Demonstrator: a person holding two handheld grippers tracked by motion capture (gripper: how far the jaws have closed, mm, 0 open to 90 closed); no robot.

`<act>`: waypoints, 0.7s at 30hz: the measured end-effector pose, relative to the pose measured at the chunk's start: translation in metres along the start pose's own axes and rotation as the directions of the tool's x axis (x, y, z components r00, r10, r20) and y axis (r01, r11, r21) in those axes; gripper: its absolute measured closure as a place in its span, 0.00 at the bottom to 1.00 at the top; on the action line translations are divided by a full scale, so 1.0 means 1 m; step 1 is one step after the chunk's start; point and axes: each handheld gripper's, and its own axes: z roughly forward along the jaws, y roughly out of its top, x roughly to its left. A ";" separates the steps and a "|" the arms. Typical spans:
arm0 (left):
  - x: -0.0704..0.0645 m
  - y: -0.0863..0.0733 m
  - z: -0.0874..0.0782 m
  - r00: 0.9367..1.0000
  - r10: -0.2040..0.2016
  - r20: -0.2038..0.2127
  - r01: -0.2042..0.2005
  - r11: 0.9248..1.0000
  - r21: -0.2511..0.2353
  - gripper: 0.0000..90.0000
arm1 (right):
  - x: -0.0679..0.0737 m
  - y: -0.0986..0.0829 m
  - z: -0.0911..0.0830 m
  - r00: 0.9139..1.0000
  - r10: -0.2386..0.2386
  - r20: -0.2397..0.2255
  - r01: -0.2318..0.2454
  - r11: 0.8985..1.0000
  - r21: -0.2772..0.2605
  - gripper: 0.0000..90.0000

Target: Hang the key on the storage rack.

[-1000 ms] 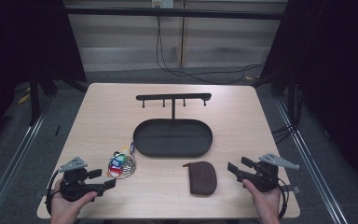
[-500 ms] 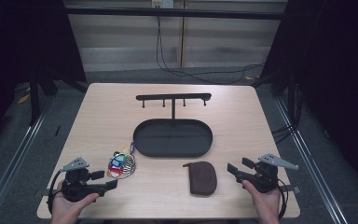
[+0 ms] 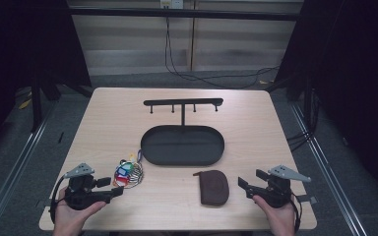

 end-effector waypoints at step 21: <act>0.032 0.046 0.017 0.996 -0.022 -0.084 0.036 0.985 0.169 0.65 | -0.001 0.002 0.005 1.000 -0.016 -0.008 0.016 1.000 0.002 0.25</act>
